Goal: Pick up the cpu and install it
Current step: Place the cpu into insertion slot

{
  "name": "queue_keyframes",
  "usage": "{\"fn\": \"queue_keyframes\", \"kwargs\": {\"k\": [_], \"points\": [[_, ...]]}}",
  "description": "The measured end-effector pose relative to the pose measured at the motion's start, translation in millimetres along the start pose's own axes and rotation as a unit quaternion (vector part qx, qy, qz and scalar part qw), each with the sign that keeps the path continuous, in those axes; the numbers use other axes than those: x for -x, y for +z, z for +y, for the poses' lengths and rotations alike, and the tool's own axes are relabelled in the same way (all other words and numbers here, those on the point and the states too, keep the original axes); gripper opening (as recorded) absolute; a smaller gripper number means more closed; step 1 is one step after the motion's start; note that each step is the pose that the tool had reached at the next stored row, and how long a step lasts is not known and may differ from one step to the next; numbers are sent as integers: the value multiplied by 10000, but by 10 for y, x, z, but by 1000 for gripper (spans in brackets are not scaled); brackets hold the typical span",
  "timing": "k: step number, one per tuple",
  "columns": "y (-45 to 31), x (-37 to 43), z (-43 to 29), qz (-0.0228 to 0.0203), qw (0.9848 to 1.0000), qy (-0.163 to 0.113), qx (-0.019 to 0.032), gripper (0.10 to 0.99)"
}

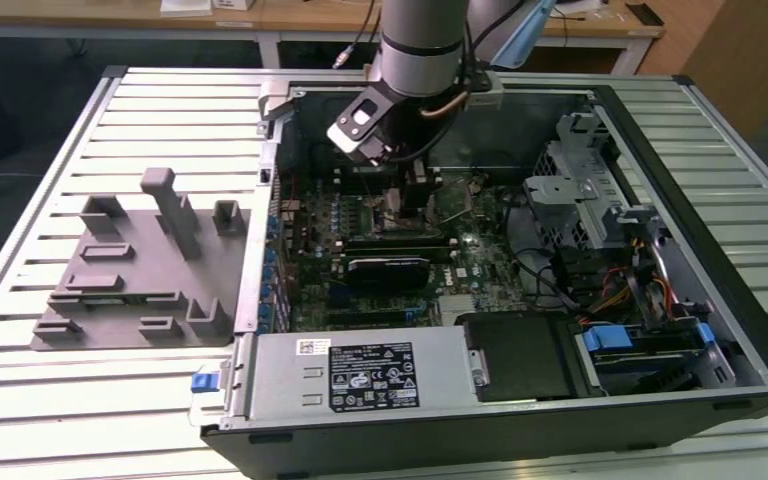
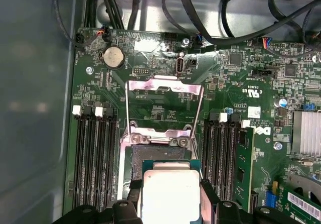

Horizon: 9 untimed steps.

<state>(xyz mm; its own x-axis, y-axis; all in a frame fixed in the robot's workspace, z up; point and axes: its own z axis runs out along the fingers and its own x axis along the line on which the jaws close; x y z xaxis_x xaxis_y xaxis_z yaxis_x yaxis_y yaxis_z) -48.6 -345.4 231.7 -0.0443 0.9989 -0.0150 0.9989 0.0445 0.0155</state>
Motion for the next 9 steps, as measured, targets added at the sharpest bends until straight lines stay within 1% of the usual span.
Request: {"fn": "queue_keyframes", "kwargs": {"k": [9], "points": [[4, 0, 0, 1, 10000, 51, 3, 541]]}}
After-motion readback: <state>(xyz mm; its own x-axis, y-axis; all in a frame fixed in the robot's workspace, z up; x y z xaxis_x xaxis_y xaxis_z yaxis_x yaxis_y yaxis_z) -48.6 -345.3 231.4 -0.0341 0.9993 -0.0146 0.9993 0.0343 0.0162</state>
